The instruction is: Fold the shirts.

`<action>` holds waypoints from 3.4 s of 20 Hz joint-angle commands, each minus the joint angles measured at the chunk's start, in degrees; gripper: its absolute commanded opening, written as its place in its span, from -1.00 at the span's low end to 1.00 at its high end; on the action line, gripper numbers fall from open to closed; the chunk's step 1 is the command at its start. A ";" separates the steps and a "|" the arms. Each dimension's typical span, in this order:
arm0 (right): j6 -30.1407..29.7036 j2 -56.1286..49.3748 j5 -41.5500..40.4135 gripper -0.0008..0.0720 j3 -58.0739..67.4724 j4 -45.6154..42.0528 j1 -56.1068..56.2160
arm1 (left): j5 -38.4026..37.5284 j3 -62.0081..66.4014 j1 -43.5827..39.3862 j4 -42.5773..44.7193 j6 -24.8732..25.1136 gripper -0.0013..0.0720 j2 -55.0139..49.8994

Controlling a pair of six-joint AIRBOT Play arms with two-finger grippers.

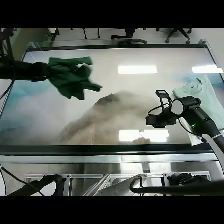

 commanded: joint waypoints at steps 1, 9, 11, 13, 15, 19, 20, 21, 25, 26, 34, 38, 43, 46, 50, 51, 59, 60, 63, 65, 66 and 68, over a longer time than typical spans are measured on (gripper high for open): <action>-0.09 0.00 0.00 -0.92 -0.02 0.76 0.07 | 2.12 1.68 -12.46 -3.13 -0.15 -0.93 1.05; -1.29 0.13 0.42 -0.91 0.28 0.52 0.02 | 1.16 1.70 -26.27 -3.17 -4.24 -0.93 -18.43; -1.36 0.11 0.39 -0.89 0.61 0.28 -0.04 | 1.03 1.81 -25.75 -3.34 -5.88 -0.21 -21.73; -3.28 0.11 0.44 -0.25 1.88 0.13 -0.04 | -1.95 4.22 -23.69 -3.67 -8.35 0.93 -23.30; -7.85 0.11 1.73 -0.16 4.04 1.20 -0.04 | -8.83 9.42 -19.96 -3.58 -8.31 0.93 -23.41; -16.00 -1.03 2.84 -0.05 4.57 7.69 -0.04 | -19.65 9.68 -12.74 -3.52 -8.02 0.93 -19.34; -17.33 -2.21 2.47 0.38 4.37 9.62 -0.04 | -19.56 4.94 -12.15 -3.52 -7.15 0.93 -16.92; -19.08 -3.78 2.38 0.63 4.33 11.58 -0.04 | -18.36 -0.76 -12.11 -3.43 -6.23 0.93 -14.38; -27.45 -12.13 -0.17 0.61 4.33 20.96 -0.04 | -1.57 -31.50 -15.08 -3.28 -4.02 0.93 -3.72; -29.27 -13.86 -1.42 0.60 4.33 22.95 -0.04 | 4.46 -37.90 -16.06 -3.58 -4.04 0.93 -2.10; -41.18 -19.58 -14.23 0.58 4.39 32.30 -0.04 | 33.81 -51.71 -19.04 -18.56 0.92 0.93 -10.21; -41.83 -19.58 -14.03 -0.58 4.42 32.28 -0.04 | 30.12 -45.16 -18.97 -18.51 2.36 -0.26 -16.33; -42.05 -18.84 -13.11 -0.92 4.92 32.22 -0.07 | 20.50 -37.38 -18.16 -15.19 5.01 -0.93 -15.41; -42.03 -14.82 -9.60 -0.92 8.35 32.15 -0.94 | 15.13 -33.99 -15.50 -14.86 4.98 -0.93 -9.73; -42.12 -6.08 -2.71 -0.92 21.03 32.26 -4.37 | 6.75 -24.85 -10.93 -15.28 4.79 -0.93 3.13; -42.47 -3.78 -1.99 -0.92 25.03 32.22 -5.07 | 5.51 -21.14 -9.90 -15.26 4.79 -0.93 6.73; -43.10 8.44 -2.03 -0.92 51.08 28.50 -5.60 | 5.90 5.73 3.67 -14.75 5.14 -0.93 25.81; -43.06 8.96 -2.38 -0.92 51.10 26.99 -5.60 | 5.79 7.17 6.56 -13.49 5.27 -0.93 26.51; -40.30 6.36 -0.81 -0.92 50.93 23.61 -5.60 | 3.56 8.22 14.60 -14.53 5.55 -0.93 24.90; -38.18 1.77 3.30 -0.92 50.82 23.65 -5.57 | 0.35 8.11 15.61 -17.88 7.72 -0.93 20.35; -37.13 -1.01 5.35 -0.92 50.42 23.65 -5.51 | 0.02 7.39 14.45 -19.43 9.05 -0.93 17.38; -34.69 -6.75 8.55 -0.92 47.71 23.67 -5.46 | 0.20 4.50 9.46 -19.78 10.45 -0.93 10.93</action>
